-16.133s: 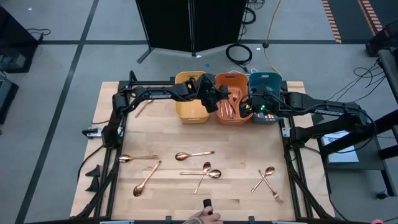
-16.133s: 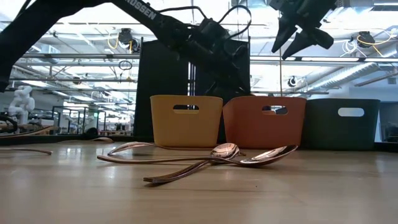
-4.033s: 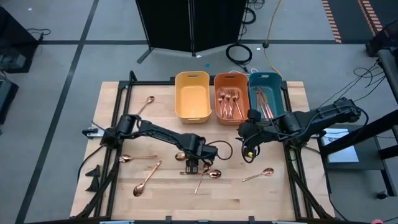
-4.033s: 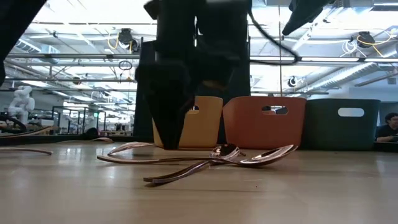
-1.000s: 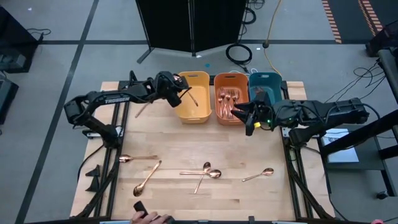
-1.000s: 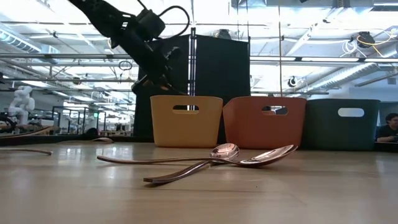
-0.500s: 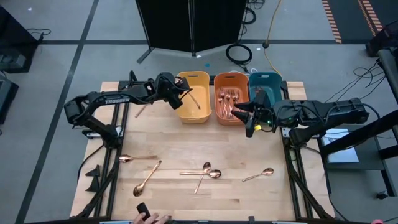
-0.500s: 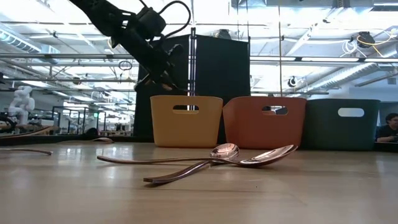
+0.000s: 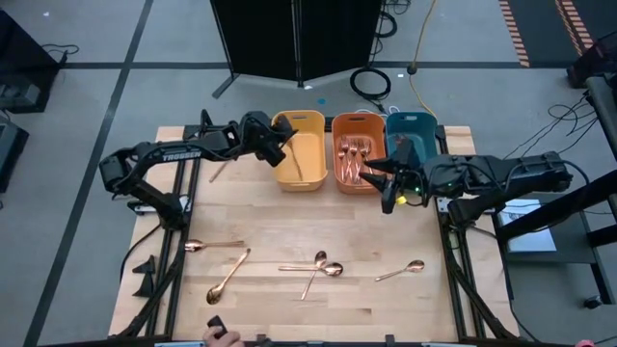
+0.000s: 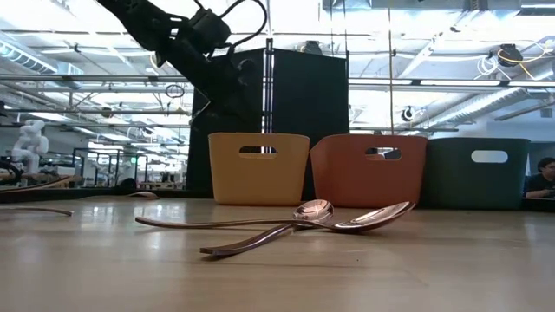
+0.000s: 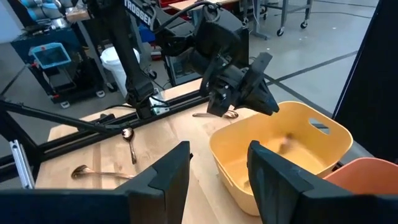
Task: Sort silverware
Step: Put the copper spoon into the yellow bin
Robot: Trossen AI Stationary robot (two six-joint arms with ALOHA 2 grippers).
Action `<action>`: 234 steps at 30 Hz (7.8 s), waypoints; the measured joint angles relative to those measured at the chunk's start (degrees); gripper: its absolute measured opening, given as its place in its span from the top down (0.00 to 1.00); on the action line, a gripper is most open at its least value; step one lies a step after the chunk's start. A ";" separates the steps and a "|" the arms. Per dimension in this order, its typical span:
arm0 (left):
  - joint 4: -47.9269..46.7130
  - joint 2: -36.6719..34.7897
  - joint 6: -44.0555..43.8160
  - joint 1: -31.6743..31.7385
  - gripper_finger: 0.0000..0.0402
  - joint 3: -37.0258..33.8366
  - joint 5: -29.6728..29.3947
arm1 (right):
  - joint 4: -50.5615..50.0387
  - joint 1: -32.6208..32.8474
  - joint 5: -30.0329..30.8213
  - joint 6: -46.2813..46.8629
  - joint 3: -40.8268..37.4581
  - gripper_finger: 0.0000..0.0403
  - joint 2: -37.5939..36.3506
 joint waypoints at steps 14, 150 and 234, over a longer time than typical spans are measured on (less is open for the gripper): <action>8.04 -16.57 -54.85 -6.23 0.77 0.08 6.09 | -0.08 0.00 0.19 0.13 0.01 0.63 -1.37; 5.44 -0.39 -10.40 -0.55 1.00 4.04 5.64 | -11.45 -7.02 -0.20 8.48 9.14 0.63 2.43; 15.72 -5.63 -70.34 -11.00 0.82 4.13 1.42 | -17.03 -9.18 -4.99 5.80 9.14 0.63 2.47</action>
